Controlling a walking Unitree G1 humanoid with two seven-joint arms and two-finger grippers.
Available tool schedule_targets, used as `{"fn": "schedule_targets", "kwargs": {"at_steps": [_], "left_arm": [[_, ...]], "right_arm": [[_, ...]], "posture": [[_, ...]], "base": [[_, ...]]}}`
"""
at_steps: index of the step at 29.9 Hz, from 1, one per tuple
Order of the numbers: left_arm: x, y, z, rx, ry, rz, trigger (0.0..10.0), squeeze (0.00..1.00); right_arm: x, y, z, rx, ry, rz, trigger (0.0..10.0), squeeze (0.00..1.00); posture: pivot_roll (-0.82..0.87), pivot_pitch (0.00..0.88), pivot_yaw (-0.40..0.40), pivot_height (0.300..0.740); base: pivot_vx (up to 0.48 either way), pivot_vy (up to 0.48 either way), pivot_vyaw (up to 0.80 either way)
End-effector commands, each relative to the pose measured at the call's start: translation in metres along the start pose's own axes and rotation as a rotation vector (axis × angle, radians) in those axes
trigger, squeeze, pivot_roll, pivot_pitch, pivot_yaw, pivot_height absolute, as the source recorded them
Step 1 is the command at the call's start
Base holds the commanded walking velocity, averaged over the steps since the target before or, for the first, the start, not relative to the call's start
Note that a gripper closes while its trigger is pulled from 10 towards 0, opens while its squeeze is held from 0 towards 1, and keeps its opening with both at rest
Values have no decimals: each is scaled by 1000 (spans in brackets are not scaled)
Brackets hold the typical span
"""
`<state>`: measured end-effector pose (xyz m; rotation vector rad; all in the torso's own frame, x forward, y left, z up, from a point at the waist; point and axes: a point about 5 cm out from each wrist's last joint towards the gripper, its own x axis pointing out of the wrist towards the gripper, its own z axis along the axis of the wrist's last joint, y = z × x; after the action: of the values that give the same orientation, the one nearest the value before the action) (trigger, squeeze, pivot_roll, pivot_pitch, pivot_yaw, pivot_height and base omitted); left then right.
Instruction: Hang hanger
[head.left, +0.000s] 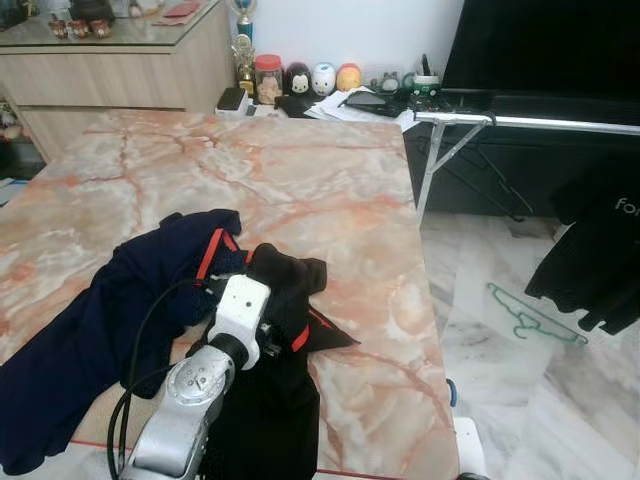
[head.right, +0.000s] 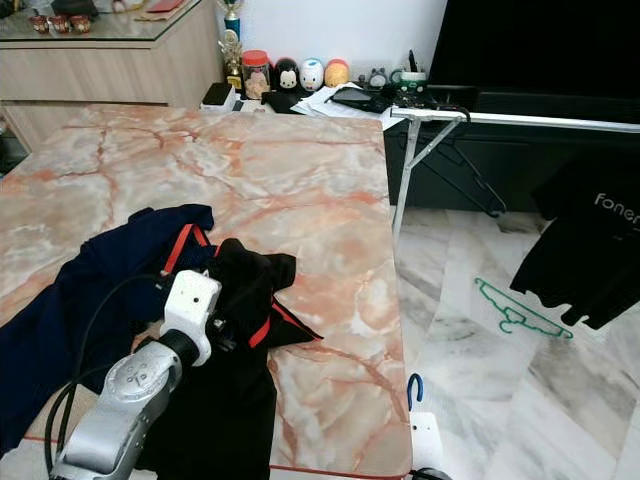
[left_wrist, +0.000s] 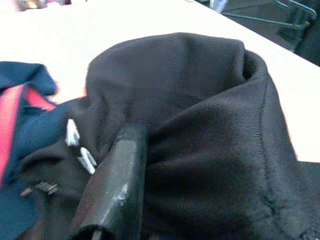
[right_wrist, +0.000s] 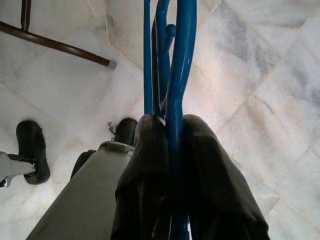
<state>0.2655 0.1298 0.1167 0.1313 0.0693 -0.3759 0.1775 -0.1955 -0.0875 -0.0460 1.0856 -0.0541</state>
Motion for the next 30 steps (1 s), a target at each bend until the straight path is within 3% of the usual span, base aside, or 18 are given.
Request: {"fn": "schedule_targets", "kwargs": {"at_steps": [1,10,20,21,30], "left_arm": [[-4,3,2,-11,-11,19,10000,1000],[-15,-1,-1,-9,7,6,10000,1000],[-28,4,-7,27,40,25,10000,1000],[-29,4,-8,26,47,26,10000,0],[-34,-2,-15,9,70,21,10000,0]], "right_arm": [[0,0,2,-11,-10,1,10000,0],[0,-1,1,-19,-7,4,10000,0],[0,-2,2,-17,-7,0,10000,0],[0,-2,2,-18,-7,-1,10000,0],[0,-3,2,-21,-5,2,10000,0]], "posture": [[22,0,-40,740],[28,0,-41,740],[35,0,-48,740],[38,0,-51,740],[40,0,-57,740]], "base": [[0,0,0],[0,0,0],[0,0,0],[0,0,0],[0,0,0]]}}
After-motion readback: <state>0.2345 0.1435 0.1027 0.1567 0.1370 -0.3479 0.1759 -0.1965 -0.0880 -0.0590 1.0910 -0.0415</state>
